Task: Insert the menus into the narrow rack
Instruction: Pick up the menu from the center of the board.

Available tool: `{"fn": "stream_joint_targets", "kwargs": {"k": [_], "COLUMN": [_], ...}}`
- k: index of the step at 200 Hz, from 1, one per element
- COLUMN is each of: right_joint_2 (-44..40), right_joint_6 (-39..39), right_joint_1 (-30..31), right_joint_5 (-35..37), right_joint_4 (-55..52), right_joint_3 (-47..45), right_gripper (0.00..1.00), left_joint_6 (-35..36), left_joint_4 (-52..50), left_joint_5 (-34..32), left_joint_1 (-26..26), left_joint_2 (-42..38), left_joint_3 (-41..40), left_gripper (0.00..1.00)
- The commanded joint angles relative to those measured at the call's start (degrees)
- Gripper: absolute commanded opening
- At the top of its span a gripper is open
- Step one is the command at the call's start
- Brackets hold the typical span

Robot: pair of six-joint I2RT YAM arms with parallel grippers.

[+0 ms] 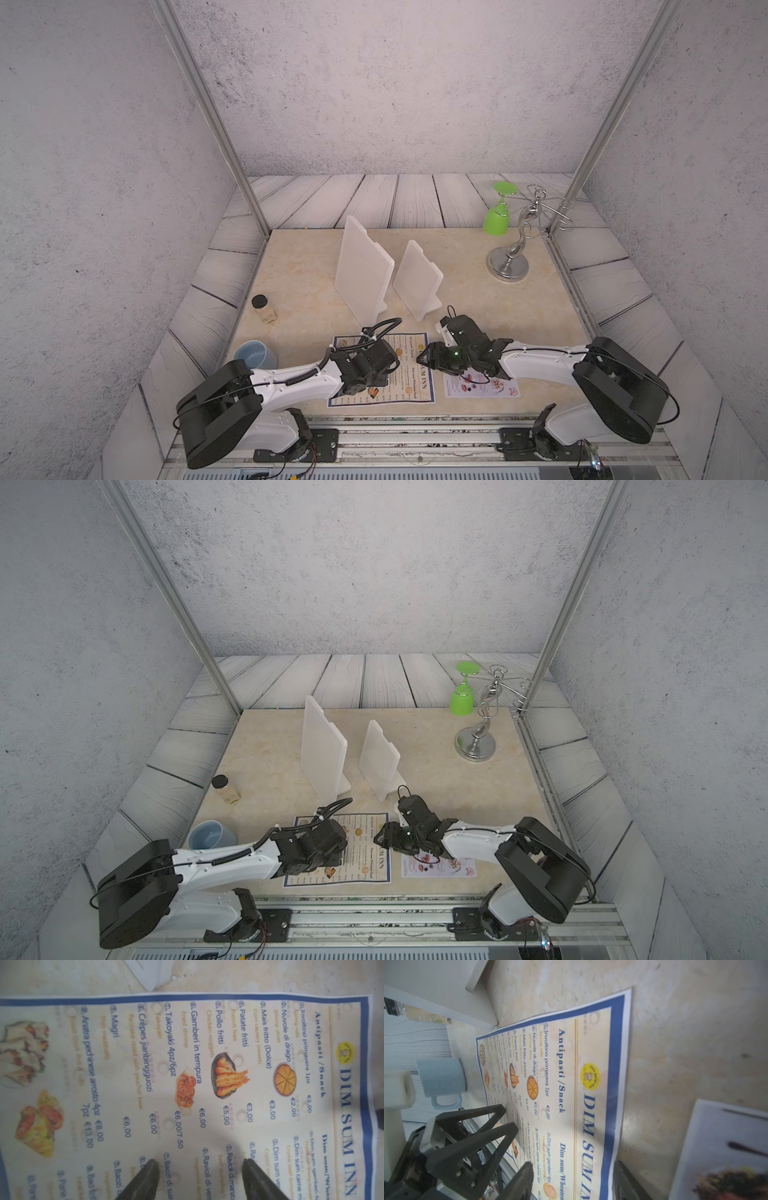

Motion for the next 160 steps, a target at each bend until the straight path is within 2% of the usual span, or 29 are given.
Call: {"fn": "stream_joint_targets", "kwargs": {"k": [1, 103, 160], "right_joint_2": [-3.23, -6.89, -5.21], "right_joint_6": [0.90, 3.03, 5.09], "right_joint_1": [0.21, 0.14, 0.09], "right_joint_5": [1.17, 0.02, -0.46], "right_joint_4": [1.10, 3.27, 8.77], "right_joint_3": [-0.75, -1.98, -4.06], "right_gripper": [0.62, 0.63, 0.63], "left_joint_6": [-1.57, -1.31, -1.41], "left_joint_4": [-0.76, -1.04, -0.61], "left_joint_5": [1.79, 1.68, 1.90], "left_joint_1": [-0.23, -0.44, -0.69], "left_joint_2": [2.20, 2.01, 1.61], "left_joint_3": [-1.29, -1.17, -1.48], "left_gripper": [0.68, 0.68, 0.68]}}
